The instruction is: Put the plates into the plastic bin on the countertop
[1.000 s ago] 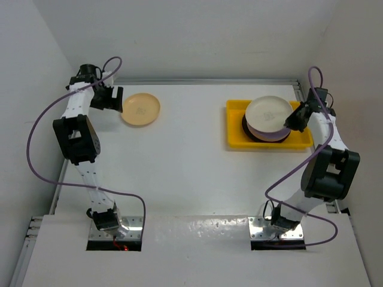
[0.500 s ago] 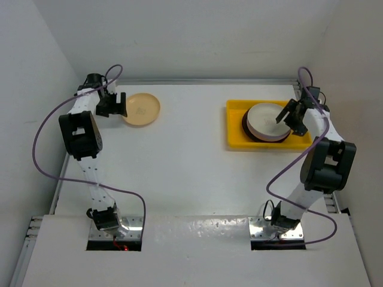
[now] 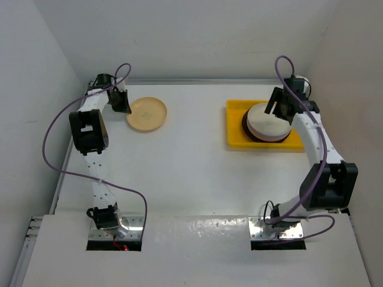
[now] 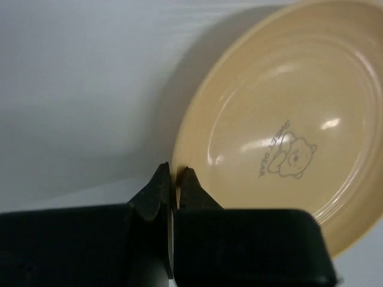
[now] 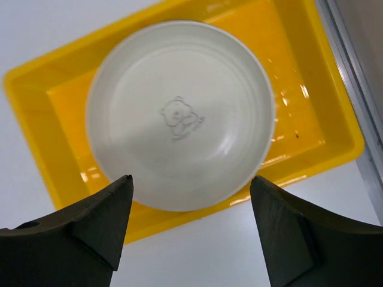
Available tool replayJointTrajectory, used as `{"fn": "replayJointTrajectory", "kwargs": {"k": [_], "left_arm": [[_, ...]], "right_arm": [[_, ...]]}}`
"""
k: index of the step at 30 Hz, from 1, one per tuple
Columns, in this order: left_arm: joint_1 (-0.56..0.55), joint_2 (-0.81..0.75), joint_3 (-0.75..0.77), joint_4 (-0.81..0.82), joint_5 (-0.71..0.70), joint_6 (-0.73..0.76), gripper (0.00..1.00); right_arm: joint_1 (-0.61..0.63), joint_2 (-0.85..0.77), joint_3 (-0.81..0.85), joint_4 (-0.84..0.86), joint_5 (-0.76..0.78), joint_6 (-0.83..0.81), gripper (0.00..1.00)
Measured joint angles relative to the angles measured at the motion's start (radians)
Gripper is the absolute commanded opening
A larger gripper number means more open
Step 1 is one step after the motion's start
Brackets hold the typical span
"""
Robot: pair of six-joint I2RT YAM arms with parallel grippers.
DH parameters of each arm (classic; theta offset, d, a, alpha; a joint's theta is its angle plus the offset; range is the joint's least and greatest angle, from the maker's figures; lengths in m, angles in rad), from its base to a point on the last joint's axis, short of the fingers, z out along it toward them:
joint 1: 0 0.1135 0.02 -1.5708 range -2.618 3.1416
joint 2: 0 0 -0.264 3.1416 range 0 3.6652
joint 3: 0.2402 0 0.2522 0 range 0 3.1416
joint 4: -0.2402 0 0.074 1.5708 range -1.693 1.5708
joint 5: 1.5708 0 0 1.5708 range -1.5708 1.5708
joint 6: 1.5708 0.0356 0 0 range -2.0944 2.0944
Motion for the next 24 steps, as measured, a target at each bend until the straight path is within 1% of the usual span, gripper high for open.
{"fn": "replayJointTrajectory", "kwargs": {"k": [2, 5, 9, 12, 15, 17, 19, 22, 23, 24], "left_arm": [[-0.01, 0.0, -0.001, -0.018, 0.051, 0.01, 0.0], [-0.028, -0.019, -0.045, -0.036, 0.127, 0.037, 0.0], [-0.077, -0.142, -0.181, -0.105, 0.158, 0.115, 0.0], [-0.151, -0.276, -0.244, -0.169, 0.155, 0.173, 0.0], [-0.228, -0.392, -0.237, -0.224, 0.179, 0.219, 0.0], [-0.26, -0.44, -0.227, -0.255, 0.207, 0.237, 0.0], [-0.268, -0.465, -0.225, -0.289, 0.231, 0.251, 0.0], [-0.261, -0.468, -0.225, -0.335, 0.254, 0.271, 0.0], [-0.257, -0.466, -0.225, -0.35, 0.258, 0.277, 0.0], [-0.256, -0.465, -0.225, -0.363, 0.263, 0.282, 0.0]], "right_arm": [[0.06, -0.029, 0.0, 0.013, 0.02, -0.004, 0.76], [0.205, -0.047, -0.001, 0.061, 0.026, -0.01, 0.75], [0.397, -0.015, 0.001, 0.124, -0.057, -0.012, 0.75], [0.514, 0.074, 0.051, 0.141, -0.102, -0.018, 0.75], [0.621, 0.221, 0.169, 0.149, -0.141, -0.018, 0.75], [0.668, 0.301, 0.236, 0.16, -0.164, -0.016, 0.75], [0.695, 0.352, 0.273, 0.167, -0.184, -0.006, 0.72], [0.7, 0.384, 0.276, 0.179, -0.206, 0.013, 0.56], [0.698, 0.388, 0.275, 0.181, -0.207, 0.019, 0.43], [0.694, 0.393, 0.273, 0.184, -0.208, 0.027, 0.37]]}}
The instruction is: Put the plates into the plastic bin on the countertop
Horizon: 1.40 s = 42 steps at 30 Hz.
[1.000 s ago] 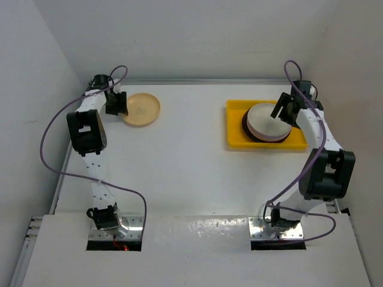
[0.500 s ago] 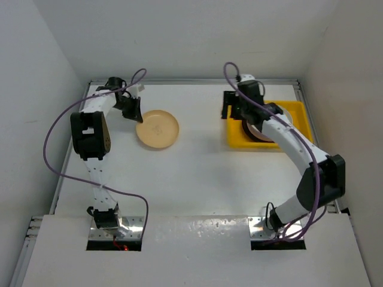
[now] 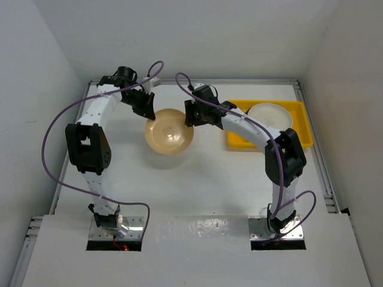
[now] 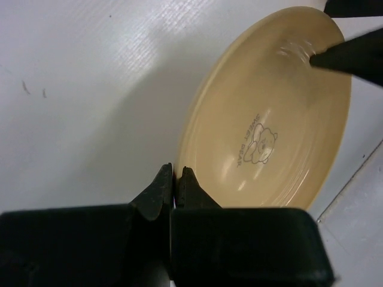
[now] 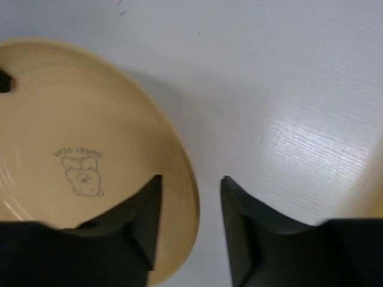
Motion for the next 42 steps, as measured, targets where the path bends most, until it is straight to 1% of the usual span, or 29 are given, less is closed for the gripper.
{"fn": "replayJointTrajectory", "kwargs": {"k": [2, 3, 5, 6, 7, 9, 10, 11, 12, 14, 16, 19, 23, 26, 28, 31, 36, 38, 39, 40, 42], "left_arm": [[0.002, 0.0, 0.0, -0.019, 0.018, 0.008, 0.0], [0.005, 0.0, 0.0, -0.028, 0.03, 0.011, 0.0], [0.005, 0.0, 0.001, -0.041, 0.052, 0.018, 0.0], [0.005, 0.0, 0.001, -0.046, 0.064, 0.023, 0.0], [0.005, 0.0, 0.002, -0.05, 0.072, 0.027, 0.0], [0.005, 0.0, 0.002, -0.053, 0.084, 0.03, 0.0], [0.005, 0.0, 0.003, -0.051, 0.078, 0.037, 0.0], [0.005, 0.0, 0.003, -0.045, 0.074, 0.04, 0.31], [0.007, 0.0, 0.003, -0.04, 0.071, 0.048, 0.57], [0.011, 0.0, 0.009, -0.041, 0.071, 0.047, 1.0], [0.01, 0.0, 0.024, -0.053, 0.064, 0.034, 1.0], [0.018, 0.0, 0.043, -0.059, 0.045, 0.018, 1.0], [0.063, 0.0, 0.05, -0.048, 0.006, -0.012, 1.0], [0.116, 0.0, 0.05, -0.041, -0.021, -0.026, 1.0], [0.145, 0.0, 0.05, -0.038, -0.027, -0.028, 1.0], [0.169, 0.0, 0.048, -0.034, -0.031, -0.028, 1.0], [0.168, 0.0, 0.043, -0.034, -0.019, -0.028, 1.0], [0.169, 0.0, 0.041, -0.034, -0.015, -0.028, 1.0], [0.169, 0.0, 0.04, -0.034, -0.013, -0.028, 1.0], [0.169, 0.0, 0.04, -0.034, -0.013, -0.028, 1.0], [0.169, 0.0, 0.04, -0.034, -0.013, -0.027, 1.0]], "right_arm": [[-0.002, 0.001, -0.016, 0.019, -0.003, 0.02, 0.28], [-0.005, 0.001, -0.029, 0.036, -0.003, 0.028, 0.28], [-0.008, 0.001, -0.058, 0.064, -0.013, 0.044, 0.32], [-0.008, 0.001, -0.071, 0.07, -0.018, 0.049, 0.28], [-0.009, 0.001, -0.079, 0.073, -0.026, 0.051, 0.2], [-0.009, 0.001, -0.087, 0.082, -0.036, 0.058, 0.0], [-0.009, 0.001, -0.089, 0.081, -0.04, 0.058, 0.0], [-0.009, -0.001, -0.09, 0.083, -0.046, 0.059, 0.0], [-0.009, -0.004, -0.096, 0.092, -0.052, 0.06, 0.0], [-0.014, -0.021, -0.119, 0.105, -0.055, 0.067, 0.0], [-0.038, -0.061, -0.168, 0.108, -0.05, 0.087, 0.0], [-0.139, -0.161, -0.27, 0.117, -0.055, 0.122, 0.0], [-0.382, -0.352, -0.402, 0.115, -0.031, 0.16, 0.0], [-0.584, -0.478, -0.463, 0.101, 0.014, 0.189, 0.0], [-0.703, -0.532, -0.486, 0.083, 0.048, 0.207, 0.0], [-0.817, -0.546, -0.497, 0.055, 0.076, 0.22, 0.0], [-0.912, -0.464, -0.493, 0.014, 0.063, 0.23, 0.01], [-0.926, -0.418, -0.481, -0.007, 0.061, 0.232, 0.05], [-0.933, -0.388, -0.473, -0.016, 0.058, 0.232, 0.16], [-0.937, -0.37, -0.47, -0.018, 0.053, 0.236, 0.21], [-0.943, -0.338, -0.457, -0.021, 0.029, 0.23, 0.4]]}}
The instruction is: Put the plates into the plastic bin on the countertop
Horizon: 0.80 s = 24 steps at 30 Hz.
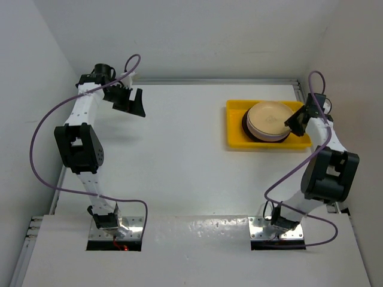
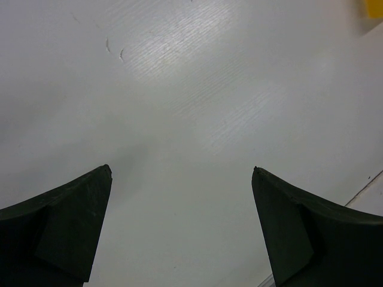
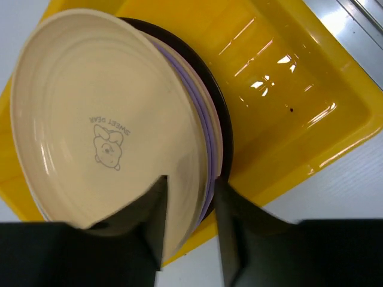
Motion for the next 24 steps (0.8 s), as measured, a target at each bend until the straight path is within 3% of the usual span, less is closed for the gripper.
{"fn": "replayJointTrajectory", "kwargs": {"k": [1, 2, 9, 13, 17, 24], "left_arm": [[0.001, 0.0, 0.0, 0.0, 0.0, 0.0, 1.0], [0.001, 0.0, 0.0, -0.001, 0.0, 0.0, 1.0], [0.005, 0.0, 0.0, -0.002, 0.002, 0.002, 1.0], [0.005, -0.001, -0.007, -0.001, 0.0, 0.003, 1.0], [0.005, -0.008, -0.032, 0.003, -0.013, 0.001, 1.0], [-0.006, -0.07, -0.153, 0.031, -0.035, -0.001, 1.0]], "right_arm": [[-0.003, 0.018, 0.013, -0.003, -0.017, -0.006, 0.49], [-0.006, 0.036, 0.031, -0.005, -0.027, -0.014, 0.64], [-0.009, 0.041, 0.074, -0.029, -0.027, -0.069, 0.86], [-0.032, -0.099, 0.003, -0.063, -0.016, -0.074, 0.88], [-0.085, -0.342, -0.114, -0.122, 0.005, -0.048, 0.91], [-0.099, -0.673, -0.351, -0.294, 0.018, 0.021, 0.91]]}}
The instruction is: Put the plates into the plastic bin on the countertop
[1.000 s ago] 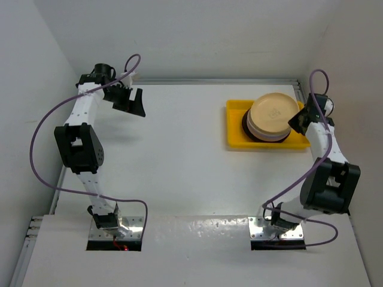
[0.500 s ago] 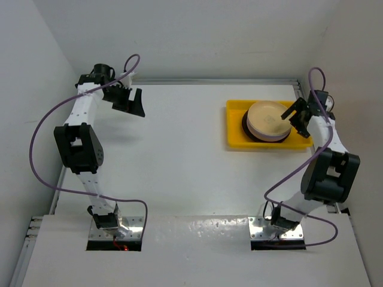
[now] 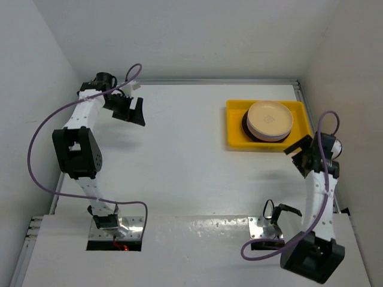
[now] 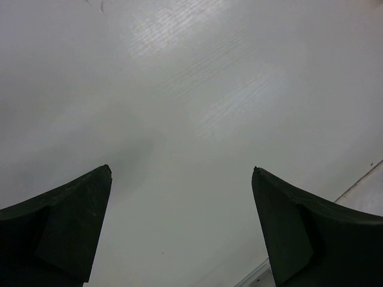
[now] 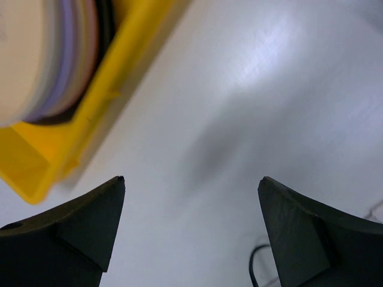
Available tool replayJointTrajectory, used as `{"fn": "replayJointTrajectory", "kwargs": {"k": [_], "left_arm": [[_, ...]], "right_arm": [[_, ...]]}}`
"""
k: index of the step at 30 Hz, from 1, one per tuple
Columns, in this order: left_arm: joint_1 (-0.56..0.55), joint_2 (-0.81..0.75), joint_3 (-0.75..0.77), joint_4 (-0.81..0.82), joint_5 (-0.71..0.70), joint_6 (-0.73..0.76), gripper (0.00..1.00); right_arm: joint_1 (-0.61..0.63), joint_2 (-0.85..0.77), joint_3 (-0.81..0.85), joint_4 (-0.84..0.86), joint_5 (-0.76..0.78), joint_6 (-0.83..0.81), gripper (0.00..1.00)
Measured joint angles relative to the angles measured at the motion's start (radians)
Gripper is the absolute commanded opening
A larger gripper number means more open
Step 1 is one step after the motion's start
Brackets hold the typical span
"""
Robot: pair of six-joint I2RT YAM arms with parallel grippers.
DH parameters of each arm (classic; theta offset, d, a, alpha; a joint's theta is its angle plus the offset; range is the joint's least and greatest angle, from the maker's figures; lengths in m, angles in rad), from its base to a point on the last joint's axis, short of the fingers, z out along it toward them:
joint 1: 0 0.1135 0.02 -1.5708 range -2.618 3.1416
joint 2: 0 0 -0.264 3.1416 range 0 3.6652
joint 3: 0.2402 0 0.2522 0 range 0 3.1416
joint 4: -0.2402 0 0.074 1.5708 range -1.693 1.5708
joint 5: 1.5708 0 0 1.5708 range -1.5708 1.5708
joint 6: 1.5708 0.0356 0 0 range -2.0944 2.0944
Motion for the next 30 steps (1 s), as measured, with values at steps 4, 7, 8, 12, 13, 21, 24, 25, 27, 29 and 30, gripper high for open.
{"fn": "replayJointTrajectory", "kwargs": {"k": [4, 7, 8, 12, 13, 21, 24, 25, 27, 29, 30], "left_arm": [[-0.021, -0.044, -0.096, 0.02, -0.005, -0.001, 1.0], [-0.042, -0.077, -0.146, 0.024, -0.009, -0.001, 1.0], [-0.043, -0.082, -0.152, 0.025, -0.011, -0.001, 1.0], [-0.048, -0.113, -0.181, 0.035, -0.019, 0.0, 1.0], [-0.048, -0.119, -0.185, 0.037, -0.02, 0.0, 1.0], [-0.054, -0.147, -0.201, 0.048, -0.024, 0.0, 1.0], [-0.054, -0.147, -0.202, 0.051, -0.029, 0.0, 1.0], [-0.054, -0.147, -0.202, 0.051, -0.031, 0.0, 1.0], [-0.054, -0.147, -0.203, 0.051, -0.034, 0.0, 1.0], [-0.054, -0.147, -0.203, 0.052, -0.035, 0.0, 1.0], [-0.054, -0.147, -0.203, 0.053, -0.035, 0.0, 1.0]], "right_arm": [[0.0, -0.154, -0.149, -0.101, -0.038, 0.026, 0.91], [0.0, -0.271, -0.233, -0.148, -0.061, 0.043, 0.92], [0.0, -0.299, -0.251, -0.163, -0.068, 0.046, 0.92], [0.0, -0.362, -0.267, -0.183, -0.1, 0.054, 0.92], [0.0, -0.363, -0.267, -0.182, -0.106, 0.054, 0.92], [0.0, -0.304, -0.266, -0.184, -0.14, 0.037, 0.92], [0.0, -0.293, -0.266, -0.184, -0.153, 0.034, 0.92], [0.0, -0.293, -0.266, -0.184, -0.155, 0.034, 0.92], [0.0, -0.294, -0.266, -0.183, -0.158, 0.034, 0.92], [0.0, -0.297, -0.266, -0.183, -0.161, 0.031, 0.92], [0.0, -0.304, -0.266, -0.182, -0.163, 0.029, 0.92]]}}
